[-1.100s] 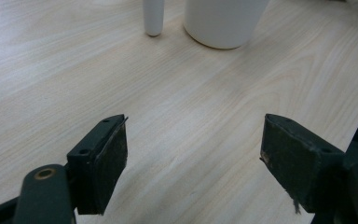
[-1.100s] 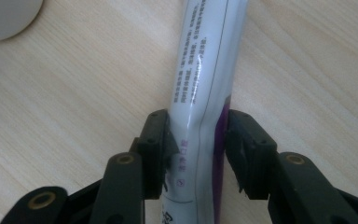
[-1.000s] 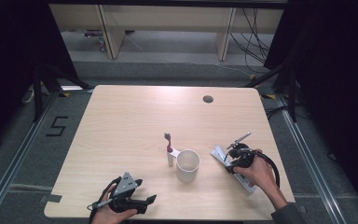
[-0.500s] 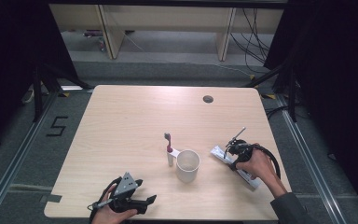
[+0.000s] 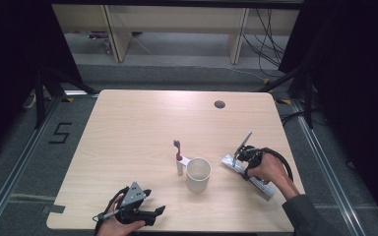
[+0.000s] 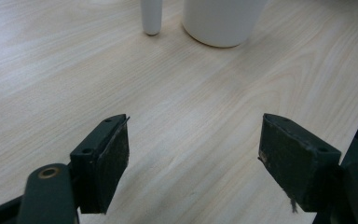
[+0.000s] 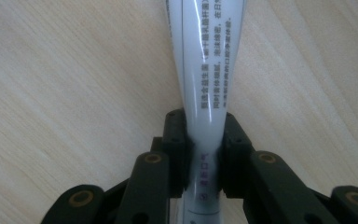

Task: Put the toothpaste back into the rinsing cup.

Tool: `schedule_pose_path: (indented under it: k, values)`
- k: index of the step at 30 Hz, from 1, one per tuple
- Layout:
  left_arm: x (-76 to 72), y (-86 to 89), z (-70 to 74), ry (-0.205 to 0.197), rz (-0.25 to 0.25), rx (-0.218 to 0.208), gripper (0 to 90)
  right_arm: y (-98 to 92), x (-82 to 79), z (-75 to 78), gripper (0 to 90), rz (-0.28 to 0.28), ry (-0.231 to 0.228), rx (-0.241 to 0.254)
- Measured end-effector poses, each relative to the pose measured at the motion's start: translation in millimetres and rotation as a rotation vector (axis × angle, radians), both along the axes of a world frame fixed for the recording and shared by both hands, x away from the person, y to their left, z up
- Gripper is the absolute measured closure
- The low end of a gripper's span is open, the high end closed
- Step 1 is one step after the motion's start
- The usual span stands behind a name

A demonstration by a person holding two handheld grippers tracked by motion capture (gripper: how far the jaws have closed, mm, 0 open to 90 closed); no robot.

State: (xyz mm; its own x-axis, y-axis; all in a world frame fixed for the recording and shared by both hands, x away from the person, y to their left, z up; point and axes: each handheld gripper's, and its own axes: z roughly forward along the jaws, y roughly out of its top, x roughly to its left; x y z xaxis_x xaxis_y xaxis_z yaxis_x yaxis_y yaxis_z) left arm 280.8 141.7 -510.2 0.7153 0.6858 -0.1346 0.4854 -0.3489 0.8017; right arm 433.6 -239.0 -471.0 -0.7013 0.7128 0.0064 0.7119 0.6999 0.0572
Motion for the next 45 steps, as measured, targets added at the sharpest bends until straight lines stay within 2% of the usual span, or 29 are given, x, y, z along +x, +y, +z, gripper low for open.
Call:
schedule_pose_path:
  k: [1, 3, 4, 6, 7, 8, 15, 16, 17, 18, 20, 22, 23, 24, 27, 28, 29, 30, 32, 33, 35, 36, 37, 38, 39, 40, 41, 42, 45]
  values:
    - [-0.1, 1.4, 0.3, -0.005, -0.011, 0.014, 24.0, 0.6, 1.1, 0.5, 76.1, 0.019, 0.007, 0.002]
    - [0.0, 0.6, 0.3, -0.002, -0.004, 0.003, 23.9, 2.0, 1.3, 0.2, 76.1, 0.016, 0.012, -0.020]
    - [0.6, 0.7, 0.5, 0.001, -0.001, 0.005, 23.9, -0.1, 4.4, -1.8, 76.2, 0.078, -0.003, -0.031]
    - [0.2, 1.2, 0.3, -0.003, -0.011, 0.013, 24.0, 1.1, 5.3, -2.0, 76.3, 0.083, 0.004, -0.046]
    - [-0.4, 0.0, -0.3, -0.005, -0.002, -0.003, 24.0, 1.1, 5.3, -2.0, 76.3, 0.083, 0.004, -0.046]
    - [-0.5, -0.4, -0.3, -0.004, -0.001, -0.007, 23.9, 4.4, 4.1, -1.0, 76.3, 0.038, 0.031, -0.057]
    - [0.3, 0.4, 0.9, 0.002, -0.003, 0.003, 23.9, 6.8, 7.7, -1.1, 76.4, 0.063, 0.038, -0.071]
    - [0.2, -0.2, 0.0, -0.003, -0.005, -0.006, 23.9, 8.3, 6.1, -1.2, 76.4, 0.042, 0.042, -0.091]
    - [0.7, 1.8, 0.3, -0.014, -0.021, 0.023, 23.9, 9.3, 6.2, -1.3, 76.4, 0.043, 0.046, -0.090]
    - [-0.2, 1.4, 1.1, -0.009, -0.020, 0.023, 24.0, 8.1, 8.6, -2.8, 76.5, 0.098, 0.023, -0.093]
    - [-0.8, -0.4, 1.6, -0.010, -0.004, -0.004, 24.0, 8.3, 8.4, -2.8, 76.5, 0.098, 0.024, -0.091]
    - [-1.0, 0.1, 1.3, -0.013, -0.006, -0.003, 24.3, 8.3, 8.1, -2.7, 76.6, 0.102, 0.023, -0.091]
    - [-1.0, 1.6, 1.9, -0.010, -0.017, 0.016, 24.3, 8.9, 7.6, -2.5, 76.7, 0.099, 0.025, -0.096]
    - [-0.4, 0.3, 0.9, -0.011, -0.007, -0.006, 24.4, 10.1, 7.2, -2.0, 76.8, 0.104, 0.026, -0.108]
    - [-0.6, 0.2, 1.0, -0.012, -0.008, -0.005, 24.4, 10.0, 7.0, -1.8, 76.9, 0.120, 0.018, -0.098]
    - [-0.9, 1.4, 2.0, -0.012, -0.016, 0.016, 24.4, 10.0, 7.0, -1.8, 76.9, 0.120, 0.018, -0.098]
    - [-1.1, 0.5, 1.6, -0.011, -0.008, 0.001, 24.5, 10.3, 6.3, -0.8, 76.9, 0.113, 0.024, -0.095]
    - [-0.1, 0.3, 1.6, -0.012, -0.008, -0.003, 24.5, 7.0, 6.8, 3.8, 77.0, 0.125, 0.001, -0.073]
    - [0.0, -0.3, 0.8, -0.010, -0.005, -0.011, 24.5, 5.5, 7.4, 6.6, 77.0, 0.133, -0.009, -0.070]
    - [-0.8, 0.4, 0.9, -0.009, -0.009, -0.001, 24.6, 2.2, 7.2, 14.3, 77.1, 0.127, -0.031, -0.041]
    - [-0.5, 0.7, 0.9, -0.013, -0.012, 0.000, 24.6, 1.2, 6.2, 19.1, 77.1, 0.109, -0.039, -0.027]
    - [-0.1, -0.1, 1.0, -0.013, -0.004, -0.011, 24.6, -2.7, 6.9, 21.6, 77.1, 0.122, -0.070, 0.013]
    - [0.0, -0.3, 0.9, -0.013, -0.003, -0.011, 24.6, -2.5, 4.8, 25.9, 77.0, 0.093, -0.087, 0.025]
    - [-0.5, 1.2, 1.0, -0.013, -0.011, 0.006, 24.7, -5.3, 5.4, 29.9, 77.1, 0.105, -0.115, 0.041]
    - [-1.0, 0.4, 0.9, -0.009, -0.004, -0.003, 24.7, -7.0, 3.7, 37.2, 77.1, 0.093, -0.145, 0.101]
    - [-0.8, 0.4, 0.6, -0.011, -0.004, -0.006, 24.7, -7.0, 3.7, 37.2, 77.1, 0.093, -0.145, 0.101]
    - [0.4, 0.8, 0.5, -0.016, -0.009, -0.005, 24.7, -7.2, 2.0, 40.7, 77.1, 0.074, -0.161, 0.132]
    - [0.7, 0.6, 0.8, -0.013, -0.006, -0.003, 24.8, -10.6, 2.3, 47.0, 77.1, 0.074, -0.209, 0.179]
    - [-0.1, 0.0, -0.1, -0.015, -0.003, -0.015, 24.8, -11.4, -0.4, 54.5, 77.2, 0.045, -0.243, 0.223]
